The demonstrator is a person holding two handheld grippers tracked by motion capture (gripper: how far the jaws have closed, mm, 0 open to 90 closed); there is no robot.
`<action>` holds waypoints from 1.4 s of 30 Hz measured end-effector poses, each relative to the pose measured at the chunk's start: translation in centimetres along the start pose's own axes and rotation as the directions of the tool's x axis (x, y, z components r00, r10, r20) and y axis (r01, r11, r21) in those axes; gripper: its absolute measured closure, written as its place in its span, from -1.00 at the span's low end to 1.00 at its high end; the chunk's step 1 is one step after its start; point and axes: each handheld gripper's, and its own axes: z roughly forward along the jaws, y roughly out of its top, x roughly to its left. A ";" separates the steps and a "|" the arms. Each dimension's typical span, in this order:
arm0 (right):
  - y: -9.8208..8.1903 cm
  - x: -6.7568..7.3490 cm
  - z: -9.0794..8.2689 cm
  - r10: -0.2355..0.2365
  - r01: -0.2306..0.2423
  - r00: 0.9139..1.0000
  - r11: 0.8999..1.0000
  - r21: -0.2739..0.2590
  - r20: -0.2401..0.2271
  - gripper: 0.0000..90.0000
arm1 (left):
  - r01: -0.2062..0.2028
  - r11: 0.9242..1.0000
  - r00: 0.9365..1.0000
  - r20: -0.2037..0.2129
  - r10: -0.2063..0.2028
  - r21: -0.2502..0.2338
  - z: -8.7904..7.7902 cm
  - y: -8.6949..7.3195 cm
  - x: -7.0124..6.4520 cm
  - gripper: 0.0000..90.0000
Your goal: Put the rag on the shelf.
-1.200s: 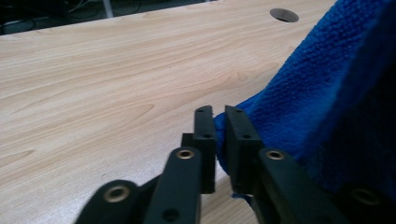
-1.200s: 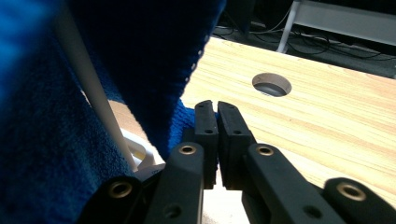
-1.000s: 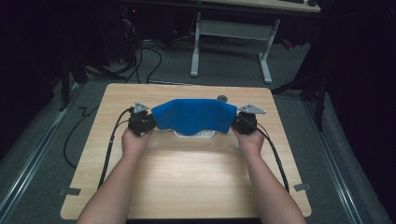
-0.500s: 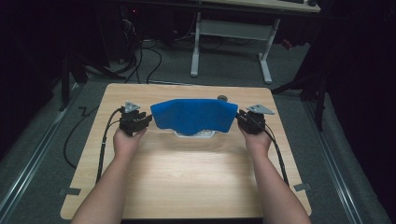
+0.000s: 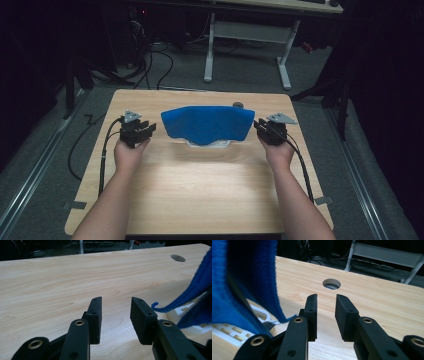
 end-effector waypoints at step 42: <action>-8.5 9.5 -10.8 -0.155 0.159 0.980 0.987 0.023 -0.127 0.03 | -0.153 0.983 0.968 0.215 0.128 0.101 -7.5 -10.2 -14.7 0.05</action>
